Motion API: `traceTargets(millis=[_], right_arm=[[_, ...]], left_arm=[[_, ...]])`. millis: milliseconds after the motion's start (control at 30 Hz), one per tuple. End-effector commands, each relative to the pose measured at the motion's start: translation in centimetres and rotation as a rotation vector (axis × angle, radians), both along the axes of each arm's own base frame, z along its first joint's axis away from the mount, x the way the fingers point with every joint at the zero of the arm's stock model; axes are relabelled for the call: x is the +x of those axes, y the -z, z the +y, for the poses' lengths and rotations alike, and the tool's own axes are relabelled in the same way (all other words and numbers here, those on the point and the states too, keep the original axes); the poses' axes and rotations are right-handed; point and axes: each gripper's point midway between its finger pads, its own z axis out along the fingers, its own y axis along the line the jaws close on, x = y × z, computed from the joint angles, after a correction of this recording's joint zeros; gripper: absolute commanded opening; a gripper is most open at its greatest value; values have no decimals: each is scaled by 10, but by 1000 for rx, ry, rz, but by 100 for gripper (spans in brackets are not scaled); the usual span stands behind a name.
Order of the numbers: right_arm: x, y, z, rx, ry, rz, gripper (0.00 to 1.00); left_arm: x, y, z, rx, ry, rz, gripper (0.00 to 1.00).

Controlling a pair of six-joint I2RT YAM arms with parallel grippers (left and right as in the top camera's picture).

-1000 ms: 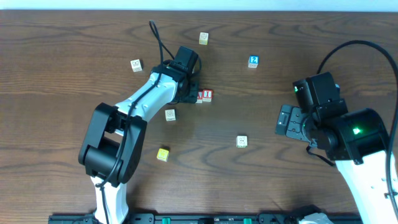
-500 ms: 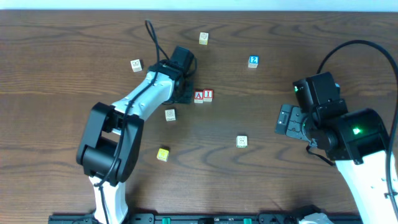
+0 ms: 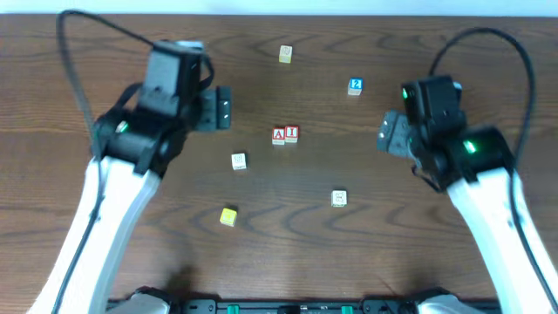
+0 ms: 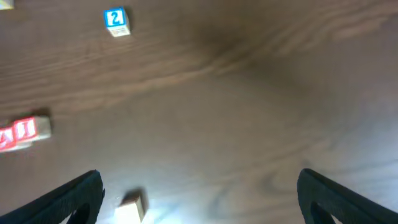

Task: Spell out Ai2
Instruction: 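Raise the left gripper away and move the right gripper toward the blue 2 block, then lower the right gripper onto the blue 2 block and grasp it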

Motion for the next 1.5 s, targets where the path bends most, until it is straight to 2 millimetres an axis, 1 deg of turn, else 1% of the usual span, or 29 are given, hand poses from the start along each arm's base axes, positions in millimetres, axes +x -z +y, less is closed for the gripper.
traceTargets(millis=[0, 67, 133, 233, 267, 300, 400, 433, 533, 633, 733, 900, 1000, 1233, 1267, 1400, 1467], right_arm=[[26, 19, -3, -43, -24, 78, 99], [45, 24, 4, -33, -30, 118, 99], [65, 22, 16, -2, -48, 132, 99], [97, 19, 38, 77, -90, 125, 99], [111, 22, 44, 102, -99, 121, 99], [116, 26, 48, 118, -104, 127, 99], [132, 50, 59, 164, -137, 161, 99], [140, 63, 65, 175, -168, 167, 99], [157, 93, 73, 179, -189, 177, 95], [167, 122, 67, 141, -173, 198, 95], [171, 141, 64, 117, -178, 222, 94], [181, 163, 58, 60, -198, 227, 94], [193, 176, 51, 3, -197, 205, 92], [213, 183, 41, 5, -159, 137, 92], [215, 184, 38, 6, -153, 132, 91], [219, 185, 30, 33, -114, 117, 81], [219, 187, 30, 69, -102, 120, 80]], left_arm=[[-12, -17, 15, 47, -23, -40, 95], [-24, -23, 18, 42, -27, -44, 95], [-32, -24, 21, 41, -31, -36, 95], [-38, -20, 23, 50, -30, -9, 96], [-41, -17, 24, 55, -29, 9, 95], [-42, -15, 24, 58, -29, 18, 95], [-45, -13, 25, 63, -28, 33, 95], [-45, -13, 25, 64, -28, 34, 95], [-46, -12, 25, 62, -26, 36, 95], [-49, -10, 23, 50, -22, 53, 95], [-50, -9, 23, 54, -22, 60, 95], [-50, -8, 23, 42, -35, 63, 95], [-50, -7, 23, 38, -41, 67, 95], [-52, -6, 24, 40, -41, 74, 95], [-52, -6, 24, 41, -41, 74, 96], [-52, -6, 24, 40, -41, 73, 95], [-52, -6, 24, 40, -41, 73, 95]])
